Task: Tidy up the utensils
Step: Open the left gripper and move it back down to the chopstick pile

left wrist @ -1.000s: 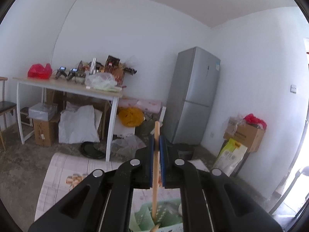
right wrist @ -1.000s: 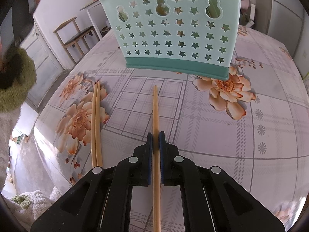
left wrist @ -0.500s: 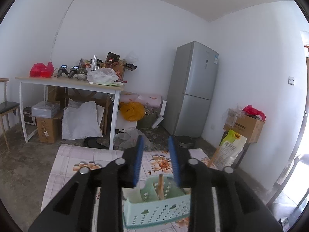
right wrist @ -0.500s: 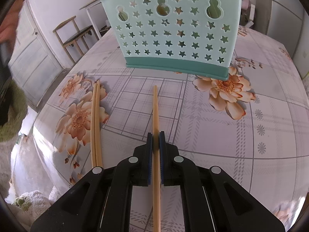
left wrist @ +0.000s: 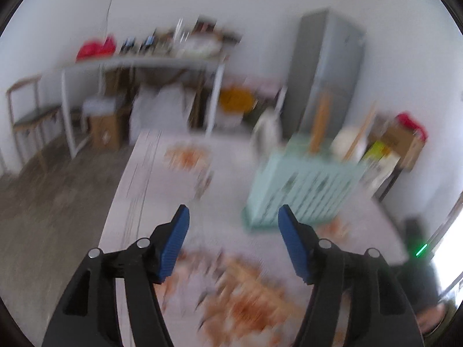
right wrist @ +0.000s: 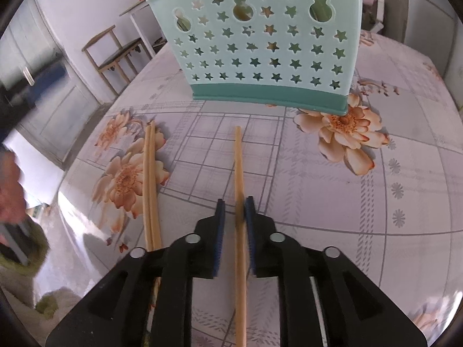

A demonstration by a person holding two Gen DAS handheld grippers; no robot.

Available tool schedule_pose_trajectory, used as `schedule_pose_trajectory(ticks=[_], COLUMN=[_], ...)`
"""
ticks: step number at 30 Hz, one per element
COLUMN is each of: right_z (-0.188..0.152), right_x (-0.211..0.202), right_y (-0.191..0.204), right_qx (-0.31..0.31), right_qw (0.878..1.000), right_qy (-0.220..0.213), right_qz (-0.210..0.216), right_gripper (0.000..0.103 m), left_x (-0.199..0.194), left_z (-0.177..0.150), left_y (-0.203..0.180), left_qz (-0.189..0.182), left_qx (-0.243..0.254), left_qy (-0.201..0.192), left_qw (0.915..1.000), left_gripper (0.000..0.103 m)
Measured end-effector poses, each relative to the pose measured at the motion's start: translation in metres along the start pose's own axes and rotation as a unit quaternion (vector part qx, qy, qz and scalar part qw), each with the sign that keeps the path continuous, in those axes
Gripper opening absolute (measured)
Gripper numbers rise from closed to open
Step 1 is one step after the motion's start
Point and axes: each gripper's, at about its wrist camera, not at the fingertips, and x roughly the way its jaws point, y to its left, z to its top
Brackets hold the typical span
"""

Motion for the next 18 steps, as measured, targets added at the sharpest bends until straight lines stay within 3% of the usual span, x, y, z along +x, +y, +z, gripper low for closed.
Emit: schedule_pose_trajectory(ticks=[2,4,10,15,18], right_z=[0.001,0.003,0.008,0.016,0.022], right_x=[-0.001,-0.001,-0.001,0.003,0.01], right_y=[0.001,0.001,-0.004,-0.003,0.005], right_qx=[-0.003,-0.01,-0.012,-0.022,-0.039], right_qw=[1.0,1.0,1.0,1.0,0.999], right_qy=[0.004,0.005,0.011,0.011,0.012], right_qz=[0.005,-0.005,0.002,-0.012,-0.028], right_gripper=[0.034,0.04,0.04,0.039,0.033], left_x=[0.015,0.025,0.05,0.052,0.054], left_z=[-0.018,-0.034,-0.069,-0.076,-0.075], left_y=[0.009,0.015,0.008,-0.006,-0.011], left_qz=[0.024,0.036,0.044,0.044,0.04], left_qx=[-0.008,-0.014,-0.005,0.018,0.026], left_qy=[0.044,0.078,0.147,0.154,0.156], left_qw=[0.9987,0.9962,0.9882,0.9869,0.9866], left_gripper=[0.062,0.062,0.062,0.063,0.063])
